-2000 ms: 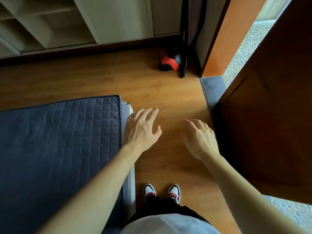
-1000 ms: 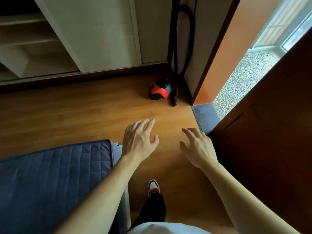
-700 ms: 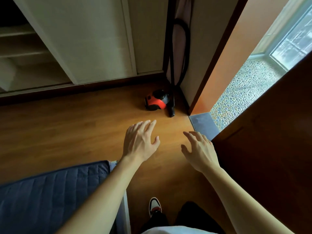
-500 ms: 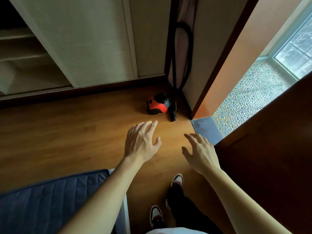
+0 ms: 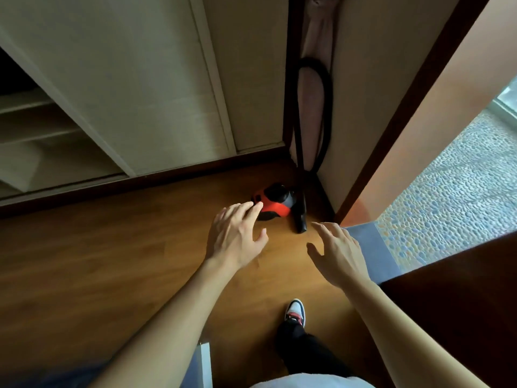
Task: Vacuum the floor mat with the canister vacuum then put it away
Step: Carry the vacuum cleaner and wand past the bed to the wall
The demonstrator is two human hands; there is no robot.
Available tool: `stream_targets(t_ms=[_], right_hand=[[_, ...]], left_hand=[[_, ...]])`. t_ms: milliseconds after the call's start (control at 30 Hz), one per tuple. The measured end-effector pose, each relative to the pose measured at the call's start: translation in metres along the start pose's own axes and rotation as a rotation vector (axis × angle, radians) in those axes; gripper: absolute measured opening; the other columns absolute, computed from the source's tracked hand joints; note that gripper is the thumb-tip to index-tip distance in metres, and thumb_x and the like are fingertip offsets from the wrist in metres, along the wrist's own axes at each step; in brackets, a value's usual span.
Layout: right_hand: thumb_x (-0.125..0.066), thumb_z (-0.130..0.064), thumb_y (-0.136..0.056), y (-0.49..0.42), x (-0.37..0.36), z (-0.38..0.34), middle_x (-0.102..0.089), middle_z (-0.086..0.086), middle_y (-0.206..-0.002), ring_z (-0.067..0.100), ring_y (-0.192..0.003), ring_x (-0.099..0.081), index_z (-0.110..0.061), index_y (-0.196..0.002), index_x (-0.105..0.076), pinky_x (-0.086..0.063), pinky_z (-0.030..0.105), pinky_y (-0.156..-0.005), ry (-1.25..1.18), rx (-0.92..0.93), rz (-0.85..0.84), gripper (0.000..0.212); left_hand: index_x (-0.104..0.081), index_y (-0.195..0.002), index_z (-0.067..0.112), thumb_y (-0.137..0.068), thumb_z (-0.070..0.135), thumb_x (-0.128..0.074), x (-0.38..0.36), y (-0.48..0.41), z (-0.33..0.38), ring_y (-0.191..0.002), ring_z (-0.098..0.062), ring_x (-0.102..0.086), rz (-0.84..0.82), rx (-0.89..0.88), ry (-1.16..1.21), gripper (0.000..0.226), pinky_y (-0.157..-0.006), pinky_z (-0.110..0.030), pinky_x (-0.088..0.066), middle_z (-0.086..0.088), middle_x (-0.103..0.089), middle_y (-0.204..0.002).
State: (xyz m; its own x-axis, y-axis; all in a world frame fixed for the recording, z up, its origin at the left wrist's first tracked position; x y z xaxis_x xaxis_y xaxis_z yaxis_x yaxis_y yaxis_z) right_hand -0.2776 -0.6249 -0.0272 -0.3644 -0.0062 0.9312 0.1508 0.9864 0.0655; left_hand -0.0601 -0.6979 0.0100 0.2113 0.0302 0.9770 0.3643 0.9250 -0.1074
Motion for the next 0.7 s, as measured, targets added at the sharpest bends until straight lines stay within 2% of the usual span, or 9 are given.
stream_targets(t_ms=[300, 700], right_hand=[[-0.056, -0.041, -0.098, -0.153, 0.029, 0.041, -0.057, 0.005, -0.14, 0.03, -0.129, -0.052, -0.022, -0.147, -0.05, -0.045, 0.044, -0.1, -0.055, -0.019, 0.003, 0.053], [-0.055, -0.043, -0.098, -0.261, 0.004, 0.041, -0.06, 0.005, -0.137, 0.03, -0.123, -0.057, -0.022, -0.146, -0.051, -0.05, 0.044, -0.096, -0.048, -0.072, -0.102, 0.052]], left_hand=[[-0.055, -0.138, 0.021, -0.084, 0.045, -0.05, -0.013, -0.138, 0.01, -0.123, -0.022, -0.056, -0.027, 0.022, -0.007, 0.06, -0.103, -0.041, -0.043, -0.002, -0.061, -0.134], [-0.056, -0.138, 0.02, -0.085, 0.044, -0.051, -0.039, -0.254, -0.038, -0.119, -0.022, -0.058, -0.057, 0.025, 0.035, 0.058, -0.101, -0.038, -0.046, -0.003, -0.062, -0.132]])
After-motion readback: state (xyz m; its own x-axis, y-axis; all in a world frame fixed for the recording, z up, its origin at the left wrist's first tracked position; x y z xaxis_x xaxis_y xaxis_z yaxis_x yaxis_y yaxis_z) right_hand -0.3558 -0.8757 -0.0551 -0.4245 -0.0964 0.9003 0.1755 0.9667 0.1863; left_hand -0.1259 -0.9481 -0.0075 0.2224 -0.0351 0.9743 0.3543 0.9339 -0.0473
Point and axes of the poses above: each hand's wrist, its own y-axis away from the middle knuckle, its own x-axis out of the back of the hand, z = x × y, the point moved 3 cm from there along -y, towards the middle knuckle
